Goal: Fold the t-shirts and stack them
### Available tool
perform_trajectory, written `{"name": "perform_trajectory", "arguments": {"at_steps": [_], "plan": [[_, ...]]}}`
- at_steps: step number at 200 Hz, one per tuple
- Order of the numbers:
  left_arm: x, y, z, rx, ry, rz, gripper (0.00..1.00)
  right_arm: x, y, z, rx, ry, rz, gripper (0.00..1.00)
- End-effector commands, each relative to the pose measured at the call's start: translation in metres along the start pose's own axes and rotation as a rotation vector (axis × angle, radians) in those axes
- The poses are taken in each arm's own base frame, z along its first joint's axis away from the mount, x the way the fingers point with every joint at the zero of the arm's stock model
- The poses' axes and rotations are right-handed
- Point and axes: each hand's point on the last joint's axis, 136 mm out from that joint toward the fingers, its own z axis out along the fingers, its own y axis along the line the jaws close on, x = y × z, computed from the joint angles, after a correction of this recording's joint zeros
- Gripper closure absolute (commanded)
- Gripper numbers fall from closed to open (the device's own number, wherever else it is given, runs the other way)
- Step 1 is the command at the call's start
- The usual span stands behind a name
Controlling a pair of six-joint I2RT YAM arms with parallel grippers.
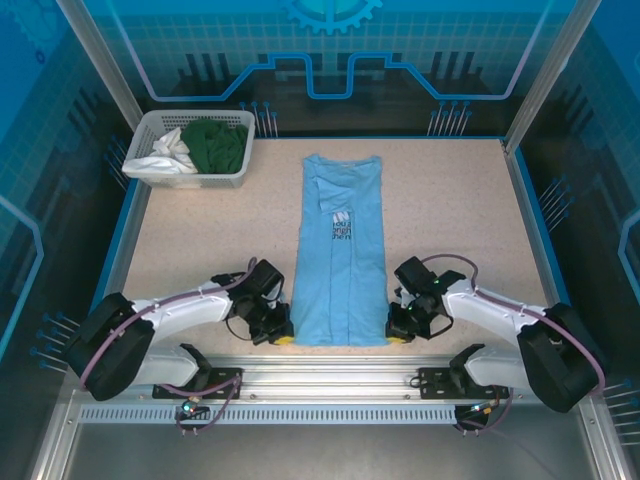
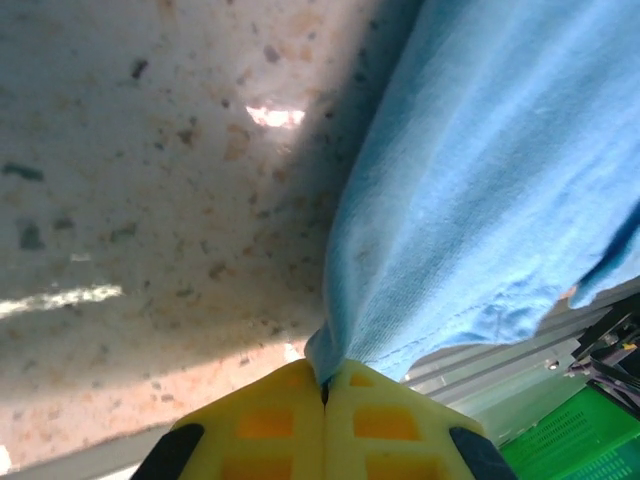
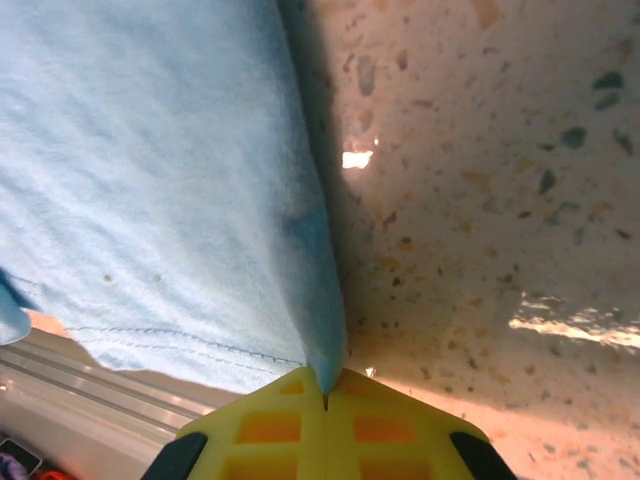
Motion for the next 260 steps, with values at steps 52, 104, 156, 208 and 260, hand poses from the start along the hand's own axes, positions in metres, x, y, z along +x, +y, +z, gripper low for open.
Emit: {"name": "perform_trajectory", "arguments": {"at_steps": [52, 104, 156, 208, 260], "plan": [[-0.054, -0.075, -0.072, 0.082, -0.107, -0.035, 0.98, -0.062, 0.054, -0.084, -0.173, -0.144, 0.127, 1.00], [-0.143, -0.114, -0.109, 0.147, -0.186, -0.108, 0.98, -0.147, 0.079, -0.113, -0.208, -0.174, 0.225, 1.00], [-0.226, -0.130, -0.117, 0.137, -0.194, -0.138, 0.96, -0.225, 0.086, -0.107, -0.196, -0.139, 0.318, 1.00], [-0.273, -0.135, -0.099, 0.145, -0.168, -0.169, 0.93, -0.272, 0.088, -0.086, -0.210, -0.073, 0.378, 1.00], [-0.302, -0.133, -0.092, 0.144, -0.176, -0.202, 0.91, -0.295, 0.080, -0.081, -0.218, -0.059, 0.439, 1.00]]}}
